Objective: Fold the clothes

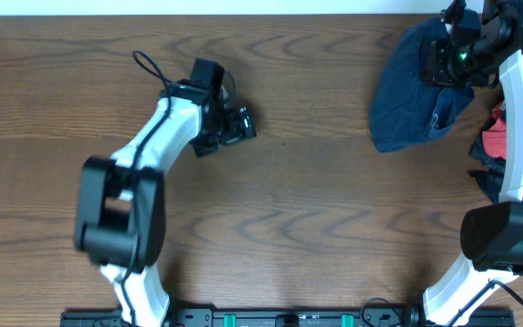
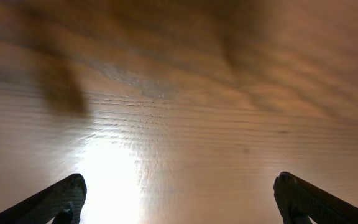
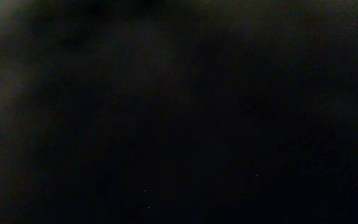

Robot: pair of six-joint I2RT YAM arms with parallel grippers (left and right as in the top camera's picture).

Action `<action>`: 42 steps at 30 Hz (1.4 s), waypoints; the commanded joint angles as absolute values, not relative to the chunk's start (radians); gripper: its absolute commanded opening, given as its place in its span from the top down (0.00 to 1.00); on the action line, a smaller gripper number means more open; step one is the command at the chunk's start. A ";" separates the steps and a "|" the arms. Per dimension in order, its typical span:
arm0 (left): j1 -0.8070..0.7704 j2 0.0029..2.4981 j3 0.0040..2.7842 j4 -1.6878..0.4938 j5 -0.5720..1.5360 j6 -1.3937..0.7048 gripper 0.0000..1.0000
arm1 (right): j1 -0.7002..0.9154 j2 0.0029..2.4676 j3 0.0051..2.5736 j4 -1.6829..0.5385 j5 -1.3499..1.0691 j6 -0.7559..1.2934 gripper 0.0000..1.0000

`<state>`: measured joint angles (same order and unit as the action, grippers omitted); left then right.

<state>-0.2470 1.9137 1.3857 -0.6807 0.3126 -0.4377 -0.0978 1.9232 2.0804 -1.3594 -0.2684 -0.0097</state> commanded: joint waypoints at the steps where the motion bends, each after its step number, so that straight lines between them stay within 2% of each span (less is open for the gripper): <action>1: -0.253 1.776 1.398 -0.681 0.215 -0.412 0.02 | -0.093 1.902 2.121 -1.347 -0.276 -0.032 0.99; 12: -0.254 1.734 1.398 -0.737 0.216 -0.412 0.02 | -0.150 1.901 2.291 -1.391 -0.086 -0.005 0.99; 21: -0.254 1.734 1.397 -0.764 0.216 -0.412 0.02 | -0.329 1.902 2.488 -1.462 -0.086 -0.004 0.99; 26: -0.255 1.734 1.397 -0.785 0.224 -0.412 0.02 | -0.456 1.902 2.510 -1.466 -0.091 -0.001 0.99; 36: -0.255 1.734 1.397 -0.804 0.228 -0.412 0.02 | -0.688 1.906 2.510 -1.427 -0.241 -0.029 0.99; 40: -0.255 1.734 1.397 -0.804 0.260 -0.413 0.02 | -0.758 1.924 2.508 -1.436 -0.369 -0.035 0.99; 42: -0.255 1.734 1.397 -0.804 0.277 -0.413 0.02 | -0.791 1.938 2.502 -1.437 -0.528 -0.058 0.99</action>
